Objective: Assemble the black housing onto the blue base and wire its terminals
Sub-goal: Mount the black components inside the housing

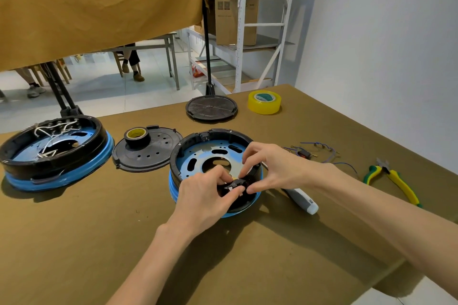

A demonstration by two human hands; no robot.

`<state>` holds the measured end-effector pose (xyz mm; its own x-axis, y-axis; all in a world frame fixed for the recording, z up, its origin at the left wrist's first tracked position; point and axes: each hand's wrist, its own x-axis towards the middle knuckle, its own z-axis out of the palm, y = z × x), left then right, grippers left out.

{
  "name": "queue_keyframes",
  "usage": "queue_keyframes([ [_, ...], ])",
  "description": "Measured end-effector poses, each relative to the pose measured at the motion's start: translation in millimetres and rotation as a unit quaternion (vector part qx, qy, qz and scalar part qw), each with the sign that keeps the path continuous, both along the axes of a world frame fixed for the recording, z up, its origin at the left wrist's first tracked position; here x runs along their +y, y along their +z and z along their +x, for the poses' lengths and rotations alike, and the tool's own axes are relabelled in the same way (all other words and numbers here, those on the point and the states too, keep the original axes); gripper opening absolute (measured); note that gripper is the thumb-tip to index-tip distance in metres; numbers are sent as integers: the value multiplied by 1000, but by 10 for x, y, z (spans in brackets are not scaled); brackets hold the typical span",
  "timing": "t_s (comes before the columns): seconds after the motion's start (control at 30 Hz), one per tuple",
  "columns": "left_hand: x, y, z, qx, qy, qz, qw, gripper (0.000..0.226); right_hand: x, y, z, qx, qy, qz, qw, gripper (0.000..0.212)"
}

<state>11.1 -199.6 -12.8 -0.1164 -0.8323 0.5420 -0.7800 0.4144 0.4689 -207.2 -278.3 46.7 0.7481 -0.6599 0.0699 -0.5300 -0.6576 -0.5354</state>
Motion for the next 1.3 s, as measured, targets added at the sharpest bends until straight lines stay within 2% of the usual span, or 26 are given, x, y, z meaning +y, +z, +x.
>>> queue_keyframes([
  [0.1, -19, 2, -11, -32, 15, 2, 999, 42, 8, -13, -22, -41, -11, 28, 999, 22],
  [0.23, -43, 26, -33, -16, 34, 12, 999, 38, -9, -10, -14, -69, -15, 72, 995, 18],
  [0.77, -29, 31, -36, 8, 11, 7, 1000, 38, 40, -12, -27, -72, -26, 70, 995, 18],
  [0.93, -30, 11, -6, -9, 8, -1, 1000, 37, 81, -81, -76, -59, -53, 46, 996, 26],
  [1.03, -46, -6, -50, -37, 25, -8, 999, 36, -19, -127, -256, -165, -157, 12, 974, 30],
  [1.1, -76, -7, -84, -63, 33, -10, 997, 36, -178, -207, -480, -203, -307, -77, 927, 19],
  [1.13, -91, -6, -94, -76, 34, -10, 996, 37, -267, -275, -617, -161, -389, -106, 901, 18],
  [1.2, -116, -11, -101, -92, 34, -4, 995, 39, -403, -432, -844, -2, -503, -93, 859, 27],
  [1.23, -121, -19, -98, -93, 34, 1, 995, 39, -450, -508, -913, 67, -524, -72, 846, 35],
  [1.3, -117, -34, -95, -94, 33, 4, 995, 39, -511, -622, -973, 129, -522, -69, 840, 40],
])
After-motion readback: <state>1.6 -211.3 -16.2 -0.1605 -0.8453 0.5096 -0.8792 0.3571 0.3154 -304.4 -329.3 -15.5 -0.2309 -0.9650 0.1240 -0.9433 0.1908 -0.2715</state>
